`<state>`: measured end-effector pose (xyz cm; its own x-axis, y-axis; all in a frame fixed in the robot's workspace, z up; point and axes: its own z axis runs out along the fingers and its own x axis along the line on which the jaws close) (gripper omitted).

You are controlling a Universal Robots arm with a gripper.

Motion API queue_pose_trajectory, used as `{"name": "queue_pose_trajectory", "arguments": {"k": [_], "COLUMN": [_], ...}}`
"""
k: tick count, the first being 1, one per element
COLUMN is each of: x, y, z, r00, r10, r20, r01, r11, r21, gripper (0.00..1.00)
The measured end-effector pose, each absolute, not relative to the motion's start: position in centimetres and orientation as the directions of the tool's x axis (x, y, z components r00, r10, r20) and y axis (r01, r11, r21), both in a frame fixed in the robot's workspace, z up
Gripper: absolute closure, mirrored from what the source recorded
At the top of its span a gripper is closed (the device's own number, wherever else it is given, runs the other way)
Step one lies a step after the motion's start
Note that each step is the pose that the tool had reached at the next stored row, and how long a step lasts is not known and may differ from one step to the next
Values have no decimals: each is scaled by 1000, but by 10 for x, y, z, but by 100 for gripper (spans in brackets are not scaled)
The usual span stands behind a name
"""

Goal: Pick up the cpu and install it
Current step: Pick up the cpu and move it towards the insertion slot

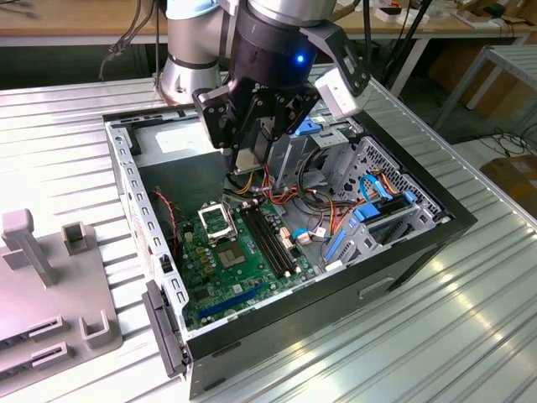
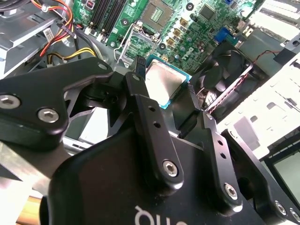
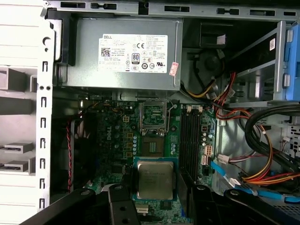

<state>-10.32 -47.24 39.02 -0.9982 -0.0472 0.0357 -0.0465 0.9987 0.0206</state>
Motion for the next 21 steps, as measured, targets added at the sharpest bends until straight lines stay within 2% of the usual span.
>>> {"name": "queue_pose_trajectory", "arguments": {"k": [21], "x": [-103], "y": [-477], "z": [373], "r00": [-998], "r10": [-47], "r20": [36], "r01": [-46], "r11": [999], "r21": [21], "gripper": [53]}}
